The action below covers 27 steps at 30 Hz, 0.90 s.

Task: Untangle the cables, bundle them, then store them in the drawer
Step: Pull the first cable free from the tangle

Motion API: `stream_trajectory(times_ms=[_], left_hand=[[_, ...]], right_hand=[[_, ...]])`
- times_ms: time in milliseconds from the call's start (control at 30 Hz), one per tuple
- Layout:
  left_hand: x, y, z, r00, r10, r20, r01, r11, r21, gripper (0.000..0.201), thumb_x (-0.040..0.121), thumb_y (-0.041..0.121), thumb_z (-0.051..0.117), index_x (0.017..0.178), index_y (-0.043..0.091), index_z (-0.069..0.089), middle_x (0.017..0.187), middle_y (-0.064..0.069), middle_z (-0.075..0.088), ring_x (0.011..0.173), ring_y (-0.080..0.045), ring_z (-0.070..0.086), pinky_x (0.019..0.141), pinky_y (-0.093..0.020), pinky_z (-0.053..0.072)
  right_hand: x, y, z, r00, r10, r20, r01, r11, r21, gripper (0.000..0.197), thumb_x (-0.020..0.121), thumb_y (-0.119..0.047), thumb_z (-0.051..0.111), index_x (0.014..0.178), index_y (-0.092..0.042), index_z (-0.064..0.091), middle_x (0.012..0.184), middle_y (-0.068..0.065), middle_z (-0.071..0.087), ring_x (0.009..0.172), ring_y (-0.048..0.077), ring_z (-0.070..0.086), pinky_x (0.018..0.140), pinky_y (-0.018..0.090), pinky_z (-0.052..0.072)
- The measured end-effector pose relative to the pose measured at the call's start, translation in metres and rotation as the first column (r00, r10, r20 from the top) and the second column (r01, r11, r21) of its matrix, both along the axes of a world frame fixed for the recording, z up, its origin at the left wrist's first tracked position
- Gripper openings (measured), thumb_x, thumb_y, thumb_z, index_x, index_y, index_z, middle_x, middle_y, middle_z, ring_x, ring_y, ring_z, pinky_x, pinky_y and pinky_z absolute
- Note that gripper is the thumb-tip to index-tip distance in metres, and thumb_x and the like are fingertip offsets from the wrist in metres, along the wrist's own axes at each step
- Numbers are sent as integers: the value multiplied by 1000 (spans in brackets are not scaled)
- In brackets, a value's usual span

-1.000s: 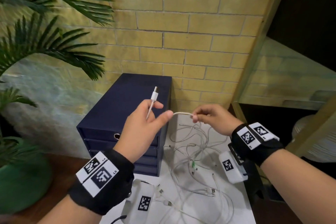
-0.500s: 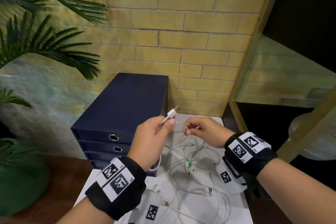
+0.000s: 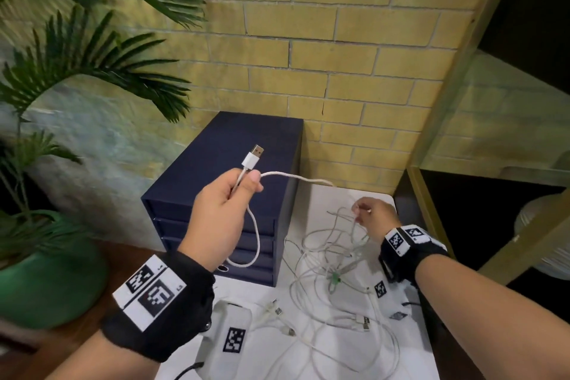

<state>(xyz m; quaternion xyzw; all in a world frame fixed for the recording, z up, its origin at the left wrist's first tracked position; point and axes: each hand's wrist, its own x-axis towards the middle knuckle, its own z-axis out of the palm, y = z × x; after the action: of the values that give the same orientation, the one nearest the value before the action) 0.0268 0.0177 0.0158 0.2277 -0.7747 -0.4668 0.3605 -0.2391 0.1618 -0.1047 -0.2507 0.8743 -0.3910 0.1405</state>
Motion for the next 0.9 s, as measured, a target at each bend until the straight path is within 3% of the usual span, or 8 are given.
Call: stream_trajectory(times_ms=[67, 167, 267, 367, 600, 700, 900], left_hand=[[1, 0, 0, 1000, 2, 5, -2, 1000, 10, 31, 96, 38, 48, 76, 18, 62, 46, 9, 25, 45, -7, 25, 45, -16, 23], [1, 0, 1, 1000, 5, 10, -5, 1000, 17, 31, 96, 39, 48, 76, 20, 62, 48, 10, 26, 46, -6, 26, 46, -17, 24], [0, 1, -1, 1000, 8, 21, -9, 999, 38, 31, 96, 39, 48, 76, 20, 62, 48, 10, 27, 45, -6, 27, 48, -19, 25], [-1, 3, -4, 999, -3, 43, 1, 999, 49, 30, 95, 38, 50, 77, 18, 63, 47, 10, 28, 45, -7, 28, 50, -24, 25], [-5, 6, -10, 996, -16, 85, 11, 998, 57, 32, 94, 36, 54, 78, 9, 63, 54, 8, 26, 52, -8, 28, 47, -18, 25], [-4, 6, -10, 996, -13, 88, 9, 998, 56, 33, 94, 37, 54, 78, 9, 63, 54, 8, 27, 52, -7, 28, 47, -18, 26], [-1, 5, -7, 996, 1, 87, -7, 998, 67, 32, 94, 38, 53, 78, 13, 63, 49, 9, 26, 47, -9, 26, 44, -19, 25]], right_hand=[[-4, -4, 14, 998, -56, 1, 55, 990, -132, 38, 89, -2, 43, 61, -25, 57, 78, 10, 65, 77, 29, 69, 74, 39, 54], [-8, -10, 38, 994, -109, 7, 104, 933, -344, 33, 91, 0, 44, 70, -20, 57, 81, 6, 62, 70, 22, 63, 68, 32, 52], [-11, -15, 54, 994, -109, 29, 110, 882, -459, 32, 95, -6, 41, 75, -26, 56, 78, 1, 58, 66, 18, 61, 56, 23, 49], [-13, -17, 63, 993, -94, 65, 114, 834, -539, 33, 98, -8, 38, 78, -29, 55, 78, -1, 54, 65, 18, 60, 55, 24, 50], [-12, -15, 77, 985, -96, 145, 170, 717, -676, 31, 99, -9, 37, 81, -25, 57, 78, -1, 51, 60, 11, 61, 55, 18, 55], [-10, -16, 84, 981, -95, 167, 187, 680, -709, 31, 100, -9, 35, 83, -24, 56, 81, -1, 49, 63, 14, 61, 55, 17, 54], [-5, -15, 85, 992, -97, 77, 124, 735, -667, 30, 100, -13, 34, 93, -28, 59, 78, -7, 54, 61, 8, 57, 51, 21, 50]])
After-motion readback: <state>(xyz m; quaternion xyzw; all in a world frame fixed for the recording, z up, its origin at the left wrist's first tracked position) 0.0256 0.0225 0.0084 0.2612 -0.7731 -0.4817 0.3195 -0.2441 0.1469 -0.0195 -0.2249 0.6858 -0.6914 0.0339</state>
